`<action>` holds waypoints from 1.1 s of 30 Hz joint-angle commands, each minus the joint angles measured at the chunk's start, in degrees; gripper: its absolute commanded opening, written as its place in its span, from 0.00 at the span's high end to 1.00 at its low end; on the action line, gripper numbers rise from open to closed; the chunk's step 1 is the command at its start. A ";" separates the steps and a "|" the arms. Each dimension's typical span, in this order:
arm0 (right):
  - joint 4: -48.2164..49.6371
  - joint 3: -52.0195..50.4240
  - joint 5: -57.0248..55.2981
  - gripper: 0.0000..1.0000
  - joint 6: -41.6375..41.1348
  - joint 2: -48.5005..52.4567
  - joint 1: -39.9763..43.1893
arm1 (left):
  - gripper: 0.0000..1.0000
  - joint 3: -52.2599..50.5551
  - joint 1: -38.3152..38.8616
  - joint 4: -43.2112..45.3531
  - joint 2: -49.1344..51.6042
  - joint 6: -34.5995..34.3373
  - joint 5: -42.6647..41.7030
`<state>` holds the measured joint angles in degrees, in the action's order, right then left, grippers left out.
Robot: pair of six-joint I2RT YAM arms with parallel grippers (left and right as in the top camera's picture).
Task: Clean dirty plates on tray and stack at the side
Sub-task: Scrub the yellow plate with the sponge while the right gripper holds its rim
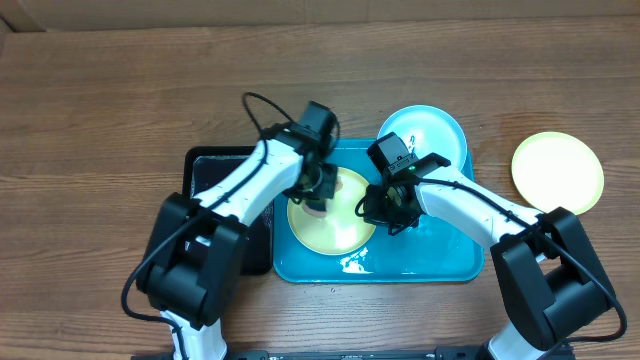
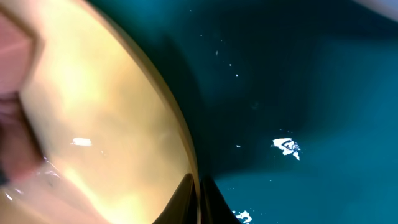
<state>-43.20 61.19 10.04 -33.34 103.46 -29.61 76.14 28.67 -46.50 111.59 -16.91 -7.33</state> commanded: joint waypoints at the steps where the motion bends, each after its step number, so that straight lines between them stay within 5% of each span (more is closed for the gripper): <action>1: 0.00 0.28 -0.96 0.96 0.55 0.17 0.04 | 0.96 0.96 0.98 -1.03 2.84 3.72 -3.93; 21: -0.20 0.28 -0.96 0.96 0.52 0.17 0.04 | 0.96 0.96 1.03 -10.23 4.70 18.86 -21.62; 24: -0.20 0.28 -0.96 0.96 0.52 0.17 0.04 | 0.96 0.96 0.76 -10.14 4.70 18.03 -19.63; 33: -0.22 0.28 -0.96 0.96 0.52 0.17 0.07 | 0.96 0.96 -2.82 -8.37 4.70 0.28 3.30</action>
<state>-43.09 61.19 10.31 -32.80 103.46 -29.67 77.30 28.18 -55.77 115.18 -9.85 -16.25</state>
